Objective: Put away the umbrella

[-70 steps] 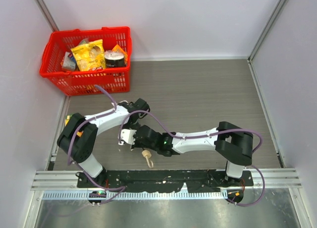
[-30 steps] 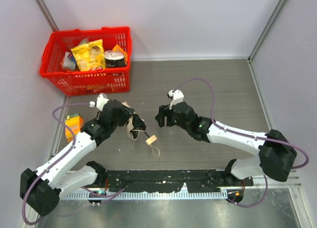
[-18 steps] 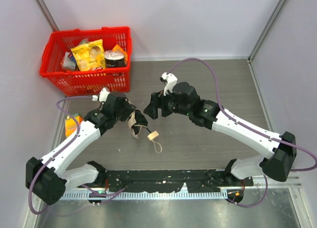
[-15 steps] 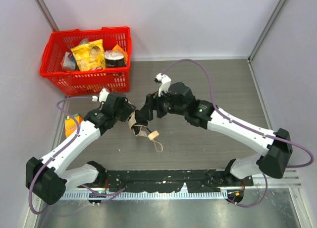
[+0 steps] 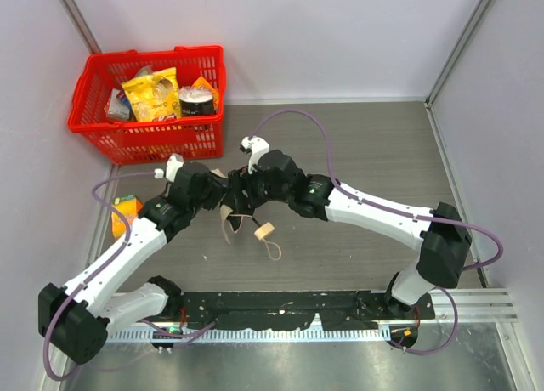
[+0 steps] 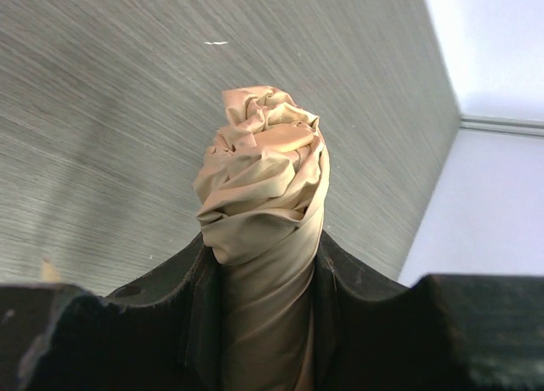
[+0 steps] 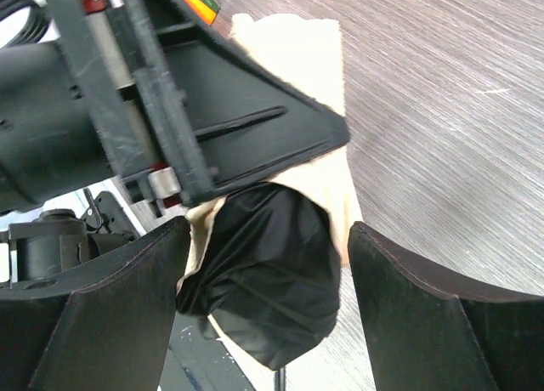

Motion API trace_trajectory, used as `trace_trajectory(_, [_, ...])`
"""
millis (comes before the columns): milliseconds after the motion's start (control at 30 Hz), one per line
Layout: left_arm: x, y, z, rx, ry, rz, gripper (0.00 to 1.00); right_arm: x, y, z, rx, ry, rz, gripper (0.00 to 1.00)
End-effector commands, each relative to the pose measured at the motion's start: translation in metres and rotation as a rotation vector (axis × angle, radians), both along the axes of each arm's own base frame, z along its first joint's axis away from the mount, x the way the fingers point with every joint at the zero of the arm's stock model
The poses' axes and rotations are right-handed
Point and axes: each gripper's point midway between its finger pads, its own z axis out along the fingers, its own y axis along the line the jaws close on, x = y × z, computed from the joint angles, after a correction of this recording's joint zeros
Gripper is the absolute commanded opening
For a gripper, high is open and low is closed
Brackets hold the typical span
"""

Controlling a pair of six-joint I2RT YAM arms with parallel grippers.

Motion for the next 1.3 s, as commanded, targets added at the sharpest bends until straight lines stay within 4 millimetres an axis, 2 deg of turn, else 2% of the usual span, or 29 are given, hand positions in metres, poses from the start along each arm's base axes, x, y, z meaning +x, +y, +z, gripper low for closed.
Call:
trace_trajectory(0, [0.01, -0.008, 0.05, -0.164, -0.22, -0.001, 0.0, 0.012, -0.008, 0.019, 0.058, -0.028, -0.063, 0.79])
trace_trajectory(133, [0.008, -0.01, 0.067, -0.212, -0.321, -0.025, 0.0, 0.008, -0.003, 0.02, 0.157, 0.054, 0.003, 0.79])
trace_trajectory(233, [0.006, -0.008, 0.078, -0.242, -0.381, -0.024, 0.0, -0.003, 0.007, 0.021, 0.199, 0.095, 0.08, 0.78])
trace_trajectory(267, [0.006, -0.008, 0.083, -0.251, -0.402, -0.026, 0.0, -0.007, 0.007, 0.014, 0.199, 0.127, 0.086, 0.77])
trace_trajectory(300, [0.007, -0.009, 0.087, -0.263, -0.42, -0.03, 0.0, -0.008, 0.012, 0.023, 0.246, 0.111, 0.103, 0.76])
trace_trajectory(333, [0.006, -0.01, 0.087, -0.273, -0.431, -0.034, 0.0, -0.01, 0.01, 0.021, 0.254, 0.119, 0.102, 0.75])
trace_trajectory(433, [0.006, -0.013, 0.1, -0.324, -0.496, -0.043, 0.0, -0.009, 0.012, 0.03, 0.316, 0.134, 0.124, 0.72])
trace_trajectory(567, [0.003, -0.016, 0.109, -0.372, -0.538, -0.064, 0.0, 0.0, 0.004, 0.027, 0.359, 0.173, 0.119, 0.74])
trace_trajectory(600, [0.002, -0.018, 0.112, -0.393, -0.549, -0.074, 0.0, 0.004, -0.001, 0.026, 0.365, 0.18, 0.115, 0.73])
trace_trajectory(667, [-0.001, -0.023, 0.116, -0.443, -0.572, -0.09, 0.0, 0.003, 0.001, 0.034, 0.413, 0.184, 0.145, 0.7])
trace_trajectory(700, [-0.002, -0.023, 0.12, -0.465, -0.589, -0.095, 0.0, 0.003, 0.002, 0.031, 0.41, 0.199, 0.148, 0.68])
trace_trajectory(767, [-0.003, -0.026, 0.128, -0.498, -0.626, -0.108, 0.0, -0.001, 0.008, 0.031, 0.419, 0.223, 0.187, 0.6])
trace_trajectory(800, [-0.004, -0.027, 0.131, -0.511, -0.635, -0.119, 0.0, -0.002, 0.008, 0.031, 0.432, 0.224, 0.196, 0.52])
trace_trajectory(900, [-0.007, -0.032, 0.135, -0.549, -0.659, -0.15, 0.0, -0.006, 0.007, 0.038, 0.457, 0.205, 0.219, 0.36])
trace_trajectory(967, [-0.008, -0.033, 0.135, -0.573, -0.669, -0.155, 0.0, -0.011, 0.009, 0.043, 0.477, 0.198, 0.255, 0.16])
trace_trajectory(1000, [-0.01, -0.034, 0.136, -0.582, -0.682, -0.164, 0.0, -0.013, 0.01, 0.045, 0.485, 0.196, 0.275, 0.03])
trace_trajectory(1167, [-0.01, -0.04, 0.13, -0.582, -0.674, -0.199, 0.0, -0.02, 0.008, 0.039, 0.491, 0.213, 0.304, 0.01])
trace_trajectory(1267, [-0.01, -0.041, 0.124, -0.572, -0.677, -0.203, 0.0, -0.027, 0.006, 0.047, 0.513, 0.203, 0.337, 0.01])
